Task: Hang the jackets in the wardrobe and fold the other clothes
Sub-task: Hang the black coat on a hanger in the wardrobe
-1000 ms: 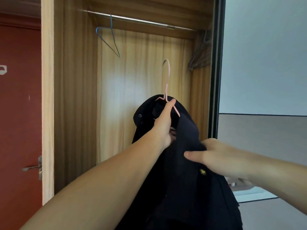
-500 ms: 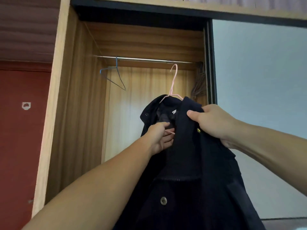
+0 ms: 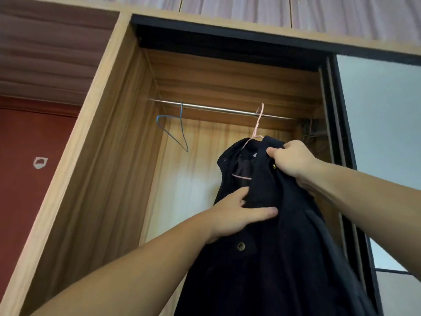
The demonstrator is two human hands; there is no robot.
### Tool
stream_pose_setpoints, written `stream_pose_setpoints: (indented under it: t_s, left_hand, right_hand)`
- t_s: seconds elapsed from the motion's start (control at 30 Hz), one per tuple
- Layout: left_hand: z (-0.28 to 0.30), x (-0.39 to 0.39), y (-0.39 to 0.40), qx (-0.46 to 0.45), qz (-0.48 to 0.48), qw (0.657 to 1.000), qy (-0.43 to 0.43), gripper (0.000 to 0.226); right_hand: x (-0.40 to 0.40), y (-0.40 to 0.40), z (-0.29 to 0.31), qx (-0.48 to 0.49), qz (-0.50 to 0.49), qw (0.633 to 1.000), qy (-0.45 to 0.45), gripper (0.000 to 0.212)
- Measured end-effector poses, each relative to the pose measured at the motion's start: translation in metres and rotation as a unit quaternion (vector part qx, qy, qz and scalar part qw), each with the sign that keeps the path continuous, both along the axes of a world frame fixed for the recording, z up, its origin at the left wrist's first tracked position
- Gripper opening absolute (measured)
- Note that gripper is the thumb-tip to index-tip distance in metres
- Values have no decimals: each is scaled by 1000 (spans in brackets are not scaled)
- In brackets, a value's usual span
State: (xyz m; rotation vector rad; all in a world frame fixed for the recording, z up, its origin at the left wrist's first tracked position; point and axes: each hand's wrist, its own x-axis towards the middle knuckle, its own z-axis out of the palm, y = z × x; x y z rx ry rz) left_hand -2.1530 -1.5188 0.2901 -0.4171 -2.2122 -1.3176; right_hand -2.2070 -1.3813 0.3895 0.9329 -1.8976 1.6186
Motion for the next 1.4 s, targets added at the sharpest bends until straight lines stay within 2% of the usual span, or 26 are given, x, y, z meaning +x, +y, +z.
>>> stream_pose_setpoints:
  t_s: [0.07, 0.27, 0.4, 0.57, 0.73, 0.97, 1.03, 1.17, 1.4]
  left_hand:
    - [4, -25, -24, -13, 36, 998, 48, 62]
    - [26, -88, -77, -49, 138, 973, 177, 35]
    - [44, -126, -101, -56, 175, 961, 208, 43]
    - [59, -157, -115, -34, 195, 960, 200, 59]
    - [77, -183, -121, -33, 240, 945, 220, 41]
    - [112, -197, -145, -52, 288, 925, 243, 42]
    - [123, -204, -150, -62, 293, 925, 234, 46]
    - [141, -223, -144, -102, 292, 928, 209, 70]
    - [163, -251, -142, -125, 293, 923, 217, 39]
  right_hand:
    - [-17, -25, 12, -9, -12, 1000, 15, 18]
    - [-69, -85, 55, -40, -43, 998, 39, 20]
    - [-103, -110, 80, -42, -71, 995, 58, 23]
    - [-142, -127, 105, -22, -81, 993, 84, 24]
    - [-168, -146, 126, -19, -55, 993, 104, 19]
    - [-181, -178, 154, -38, -23, 993, 111, 13]
    - [-187, -179, 160, -45, -34, 992, 111, 14]
    - [-203, -171, 169, -49, -68, 990, 114, 16]
    - [-228, -168, 187, -30, -116, 986, 116, 26]
